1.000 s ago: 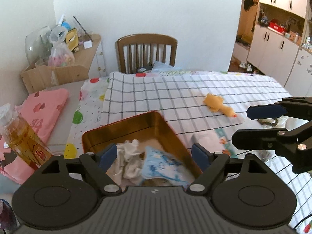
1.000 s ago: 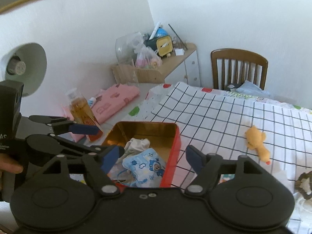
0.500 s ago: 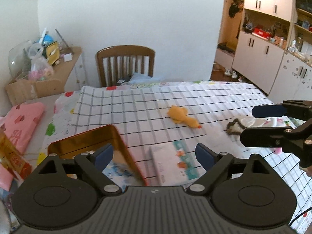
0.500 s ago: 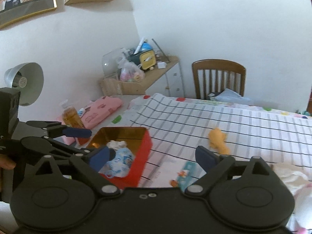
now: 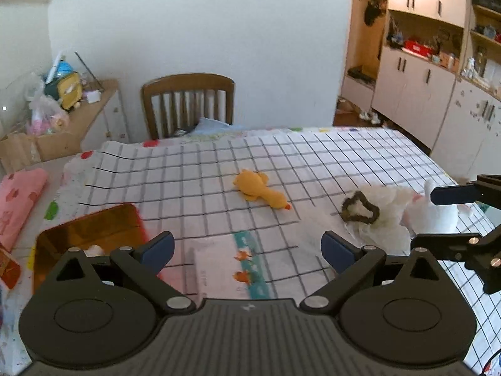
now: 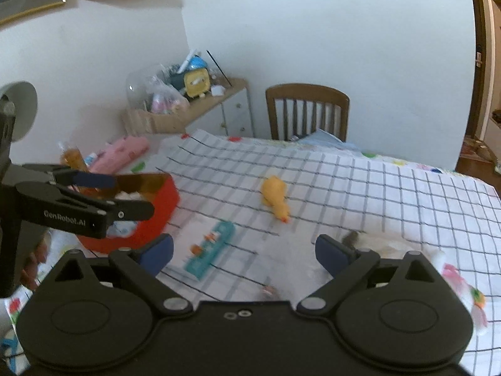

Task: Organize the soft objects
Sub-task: 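Move both tools from the tin toward the tea-bag packet and white tissue, then grasp the red-labelled tea-bag packet with the left gripper while the right closes on the tissue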

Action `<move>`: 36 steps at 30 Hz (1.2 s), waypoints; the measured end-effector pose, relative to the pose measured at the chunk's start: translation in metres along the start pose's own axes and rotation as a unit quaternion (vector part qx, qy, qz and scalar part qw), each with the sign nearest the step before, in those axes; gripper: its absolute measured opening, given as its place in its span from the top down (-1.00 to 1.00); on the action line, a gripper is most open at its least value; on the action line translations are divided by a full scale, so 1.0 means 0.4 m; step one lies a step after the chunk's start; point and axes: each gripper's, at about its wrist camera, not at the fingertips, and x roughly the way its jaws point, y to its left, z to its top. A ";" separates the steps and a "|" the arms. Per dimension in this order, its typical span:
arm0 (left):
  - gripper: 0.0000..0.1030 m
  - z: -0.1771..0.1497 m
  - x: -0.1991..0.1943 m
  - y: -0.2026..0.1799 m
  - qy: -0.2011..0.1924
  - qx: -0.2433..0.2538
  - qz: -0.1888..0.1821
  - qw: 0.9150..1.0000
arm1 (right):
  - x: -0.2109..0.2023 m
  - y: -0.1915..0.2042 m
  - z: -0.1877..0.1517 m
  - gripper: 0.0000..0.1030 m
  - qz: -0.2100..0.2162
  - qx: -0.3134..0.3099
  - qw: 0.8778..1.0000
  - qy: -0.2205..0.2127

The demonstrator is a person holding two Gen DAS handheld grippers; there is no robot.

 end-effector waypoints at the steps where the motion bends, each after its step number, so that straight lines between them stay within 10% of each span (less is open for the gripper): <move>1: -0.95 -0.001 0.008 -0.007 0.005 -0.004 -0.005 1.000 | 0.000 -0.008 -0.008 -0.89 -0.001 -0.002 1.000 0.003; 17: -0.95 -0.055 0.135 -0.128 0.022 -0.014 -0.048 0.999 | 0.048 -0.127 -0.110 -0.74 -0.005 -0.011 0.998 0.066; 36: -0.95 -0.131 0.256 -0.214 0.046 0.010 -0.052 0.998 | 0.209 -0.174 -0.018 -0.41 0.042 -0.014 0.994 0.099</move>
